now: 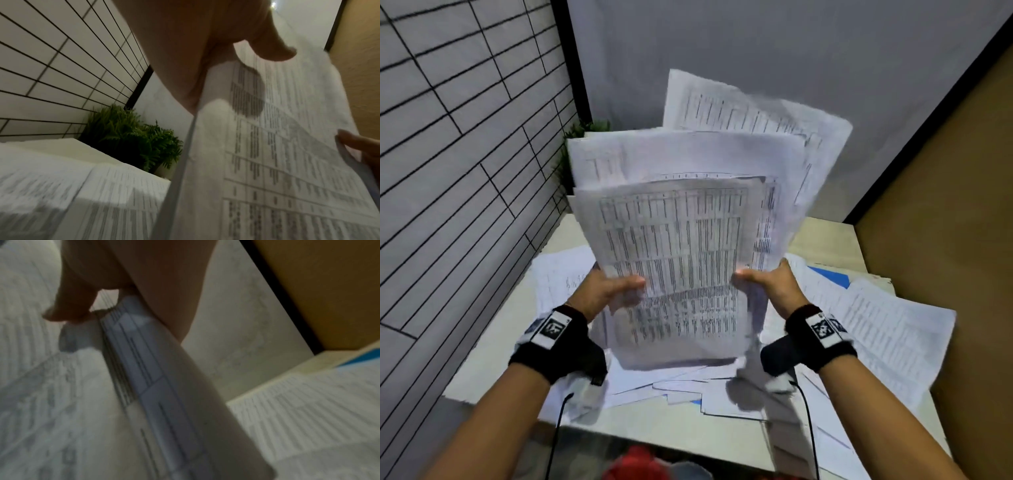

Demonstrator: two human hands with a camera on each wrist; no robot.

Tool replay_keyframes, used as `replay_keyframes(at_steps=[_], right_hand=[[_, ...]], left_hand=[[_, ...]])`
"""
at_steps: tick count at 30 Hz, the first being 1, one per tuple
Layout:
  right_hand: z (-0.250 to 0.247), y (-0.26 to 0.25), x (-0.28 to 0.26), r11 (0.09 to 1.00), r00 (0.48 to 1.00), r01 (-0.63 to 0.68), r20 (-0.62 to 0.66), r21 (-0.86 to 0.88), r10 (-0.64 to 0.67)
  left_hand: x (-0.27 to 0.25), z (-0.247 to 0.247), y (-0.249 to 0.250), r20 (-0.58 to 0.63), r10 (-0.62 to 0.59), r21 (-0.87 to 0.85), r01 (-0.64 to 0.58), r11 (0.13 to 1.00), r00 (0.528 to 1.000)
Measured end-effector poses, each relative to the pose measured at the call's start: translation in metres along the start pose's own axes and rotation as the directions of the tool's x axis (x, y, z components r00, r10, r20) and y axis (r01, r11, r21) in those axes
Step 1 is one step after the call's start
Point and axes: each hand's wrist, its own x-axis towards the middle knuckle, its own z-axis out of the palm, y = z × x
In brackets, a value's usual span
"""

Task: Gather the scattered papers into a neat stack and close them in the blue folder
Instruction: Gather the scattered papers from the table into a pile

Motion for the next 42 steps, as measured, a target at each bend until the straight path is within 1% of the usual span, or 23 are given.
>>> replay_keyframes(at_steps=[2, 5, 8, 13, 17, 20, 21, 25, 27, 29, 30, 31, 32, 33, 34, 35, 36, 37, 38, 39, 40, 41, 42], right_hand=[[-0.001, 0.000, -0.005, 0.999, 0.998, 0.034, 0.046, -0.028, -0.033], [0.001, 0.006, -0.009, 0.998, 0.994, 0.040, 0.104, -0.041, -0.035], [0.007, 0.007, -0.012, 0.999, 0.995, 0.038, 0.093, -0.027, -0.035], [0.005, -0.010, -0.022, 0.994, 0.989, 0.107, 0.099, 0.023, -0.109], [0.015, -0.003, -0.031, 0.995, 0.976, 0.100, 0.195, -0.017, -0.095], [0.021, -0.008, -0.029, 0.992, 0.988, 0.124, 0.084, 0.035, -0.127], [0.019, -0.012, -0.028, 0.987, 0.987, 0.146, 0.055, 0.062, -0.150], [0.013, -0.021, -0.030, 0.983, 0.986, 0.158, 0.041, 0.088, -0.162], [0.011, -0.030, -0.029, 0.977, 0.982, 0.187, -0.041, 0.105, -0.184], [0.009, -0.046, -0.027, 0.956, 0.951, 0.286, -0.144, 0.068, -0.275], [0.009, -0.056, -0.028, 0.934, 0.916, 0.356, -0.191, -0.025, -0.354], [0.011, -0.065, -0.030, 0.886, 0.863, 0.428, -0.208, -0.182, -0.460], [0.014, -0.073, -0.031, 0.789, 0.804, 0.481, -0.166, -0.382, -0.571], [0.018, -0.081, -0.031, 0.642, 0.769, 0.486, -0.058, -0.592, -0.636], [0.024, -0.087, -0.031, 0.454, 0.784, 0.442, 0.088, -0.774, -0.614], [0.028, -0.088, -0.030, 0.281, 0.824, 0.401, 0.209, -0.872, -0.526], [0.029, -0.087, -0.028, 0.205, 0.852, 0.384, 0.260, -0.900, -0.453], [0.028, -0.086, -0.024, 0.232, 0.861, 0.378, 0.247, -0.896, -0.445], [0.025, -0.085, -0.021, 0.348, 0.856, 0.375, 0.176, -0.859, -0.487], [0.021, -0.080, -0.015, 0.522, 0.851, 0.365, 0.050, -0.771, -0.522], [0.016, -0.075, -0.011, 0.705, 0.868, 0.353, -0.066, -0.615, -0.492], [0.012, -0.070, -0.009, 0.855, 0.918, 0.306, -0.108, -0.420, -0.381], [0.010, -0.063, -0.007, 0.948, 0.970, 0.216, -0.064, -0.233, -0.236]], left_hand=[[-0.005, -0.003, 0.002, -0.004, 0.042, 0.059, -0.041, 0.997, 0.999], [-0.013, 0.001, -0.006, 0.046, -0.010, 0.128, 0.004, 0.992, 0.999], [-0.017, 0.015, -0.011, 0.035, -0.002, 0.181, -0.004, 0.983, 0.999], [-0.021, 0.018, -0.003, -0.080, 0.098, 0.049, -0.095, 0.994, 0.992], [-0.027, 0.035, -0.009, 0.010, 0.020, 0.119, -0.021, 0.993, 1.000], [-0.024, 0.043, -0.002, -0.146, 0.095, 0.120, -0.077, 0.990, 0.985], [-0.023, 0.042, 0.002, -0.154, 0.131, 0.094, -0.118, 0.989, 0.979], [-0.028, 0.036, 0.002, -0.091, 0.173, 0.039, -0.170, 0.985, 0.981], [-0.029, 0.036, 0.001, -0.084, 0.168, 0.034, -0.166, 0.986, 0.982], [-0.026, 0.038, 0.000, -0.089, 0.152, 0.051, -0.148, 0.988, 0.984], [-0.024, 0.038, 0.000, -0.090, 0.135, 0.069, -0.129, 0.989, 0.987], [-0.023, 0.039, 0.001, -0.090, 0.122, 0.079, -0.115, 0.990, 0.988], [-0.022, 0.040, 0.002, -0.091, 0.106, 0.087, -0.098, 0.991, 0.990], [-0.020, 0.040, 0.002, -0.091, 0.093, 0.085, -0.086, 0.993, 0.991], [-0.020, 0.041, 0.001, -0.089, 0.081, 0.087, -0.073, 0.994, 0.993], [-0.018, 0.043, 0.000, -0.090, 0.076, 0.096, -0.067, 0.993, 0.993], [-0.019, 0.046, 0.000, -0.093, 0.070, 0.102, -0.061, 0.993, 0.993], [-0.018, 0.047, -0.001, -0.110, 0.070, 0.106, -0.058, 0.993, 0.991], [-0.018, 0.047, 0.001, -0.132, 0.060, 0.099, -0.047, 0.994, 0.989], [-0.015, 0.044, 0.000, -0.158, 0.060, 0.099, -0.045, 0.994, 0.986], [-0.017, 0.042, 0.001, -0.160, 0.055, 0.089, -0.041, 0.995, 0.986], [-0.017, 0.039, 0.001, -0.147, 0.060, 0.083, -0.048, 0.995, 0.987], [-0.018, 0.038, 0.000, -0.120, 0.054, 0.078, -0.045, 0.996, 0.991]])
